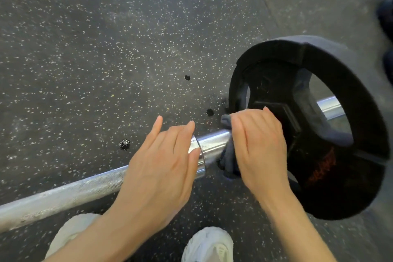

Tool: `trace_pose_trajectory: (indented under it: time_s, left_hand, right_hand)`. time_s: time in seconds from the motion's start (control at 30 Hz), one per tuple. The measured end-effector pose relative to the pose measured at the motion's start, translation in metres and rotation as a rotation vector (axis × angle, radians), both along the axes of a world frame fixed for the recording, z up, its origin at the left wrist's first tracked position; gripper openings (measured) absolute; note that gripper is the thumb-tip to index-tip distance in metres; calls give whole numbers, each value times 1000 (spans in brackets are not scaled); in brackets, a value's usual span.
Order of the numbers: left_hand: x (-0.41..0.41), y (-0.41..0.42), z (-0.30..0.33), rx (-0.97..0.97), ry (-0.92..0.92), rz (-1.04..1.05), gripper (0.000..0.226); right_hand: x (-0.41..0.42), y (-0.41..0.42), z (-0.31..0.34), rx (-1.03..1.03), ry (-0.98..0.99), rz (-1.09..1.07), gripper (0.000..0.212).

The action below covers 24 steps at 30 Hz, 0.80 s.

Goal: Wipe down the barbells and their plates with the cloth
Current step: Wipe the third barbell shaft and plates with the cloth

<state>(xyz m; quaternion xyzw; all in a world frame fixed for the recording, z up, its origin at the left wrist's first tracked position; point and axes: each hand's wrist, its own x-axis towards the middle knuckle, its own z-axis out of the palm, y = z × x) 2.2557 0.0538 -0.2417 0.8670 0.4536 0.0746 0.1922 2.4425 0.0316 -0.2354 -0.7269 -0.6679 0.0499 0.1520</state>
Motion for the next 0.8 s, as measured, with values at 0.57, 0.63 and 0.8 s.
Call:
trace_pose_trajectory:
  time_s: [0.57, 0.63, 0.8]
  left_hand:
    - [-1, -9, -3, 36, -20, 10, 50]
    - [1, -8, -2, 39, -10, 12, 52]
    - [1, -8, -6, 46, -39, 36, 51]
  right_hand:
    - [-32, -34, -15, 105, 214, 48, 43]
    - [-6, -29, -17, 94, 108, 66, 51]
    - [-48, -28, -19, 173, 313, -154, 44]
